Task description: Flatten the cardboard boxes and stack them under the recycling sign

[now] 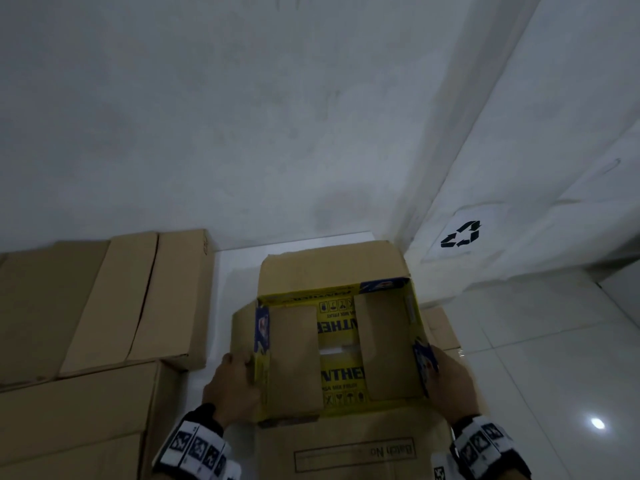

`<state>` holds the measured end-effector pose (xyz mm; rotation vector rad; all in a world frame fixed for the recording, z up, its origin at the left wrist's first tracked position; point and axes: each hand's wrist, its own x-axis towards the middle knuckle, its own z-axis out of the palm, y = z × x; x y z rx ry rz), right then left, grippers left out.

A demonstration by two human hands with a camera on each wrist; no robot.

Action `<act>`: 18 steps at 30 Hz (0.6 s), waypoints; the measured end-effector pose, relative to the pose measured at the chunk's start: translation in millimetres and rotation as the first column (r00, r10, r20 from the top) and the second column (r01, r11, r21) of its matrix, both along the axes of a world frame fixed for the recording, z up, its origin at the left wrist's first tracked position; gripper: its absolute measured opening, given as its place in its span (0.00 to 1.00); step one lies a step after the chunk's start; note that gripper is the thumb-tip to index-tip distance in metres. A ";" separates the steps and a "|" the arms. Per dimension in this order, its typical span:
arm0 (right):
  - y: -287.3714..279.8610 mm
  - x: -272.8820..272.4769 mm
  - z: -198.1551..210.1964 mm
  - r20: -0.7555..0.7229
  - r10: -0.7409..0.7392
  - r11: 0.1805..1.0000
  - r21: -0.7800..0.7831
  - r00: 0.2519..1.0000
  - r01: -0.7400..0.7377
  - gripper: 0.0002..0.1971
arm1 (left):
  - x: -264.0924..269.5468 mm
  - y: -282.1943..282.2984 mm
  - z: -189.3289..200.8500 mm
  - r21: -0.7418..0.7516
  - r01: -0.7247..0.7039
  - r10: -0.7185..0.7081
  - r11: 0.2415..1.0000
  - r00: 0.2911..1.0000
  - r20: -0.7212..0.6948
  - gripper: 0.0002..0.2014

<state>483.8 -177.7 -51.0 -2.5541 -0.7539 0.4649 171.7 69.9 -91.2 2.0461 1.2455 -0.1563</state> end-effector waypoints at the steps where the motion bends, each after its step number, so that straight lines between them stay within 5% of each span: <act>1: -3.0 -3.4 0.9 -0.015 -0.026 0.999 0.024 1.000 0.026 0.20 | 3.3 6.6 5.9 0.046 -0.022 0.020 0.999 0.999 0.028 0.23; 3: -11.6 -10.4 -2.8 -0.042 -0.068 0.997 0.027 0.997 0.069 0.24 | 12.6 22.3 19.5 0.154 -0.092 0.072 0.984 0.989 0.129 0.35; 5: -21.0 -16.0 -9.6 -0.068 -0.094 0.995 0.025 0.993 0.096 0.26 | 25.1 41.0 33.3 0.219 -0.115 0.079 0.969 0.983 0.169 0.33; 13: -22.2 -27.8 -14.3 -0.158 -0.124 0.976 0.157 0.980 0.148 0.23 | 76.3 45.9 66.7 -0.089 -0.250 0.263 0.964 0.860 0.438 0.19; 18: 22.3 -48.6 1.8 0.050 -0.071 0.983 0.172 0.996 0.061 0.20 | 86.8 29.8 76.3 -0.141 -0.310 0.335 0.940 0.775 0.535 0.18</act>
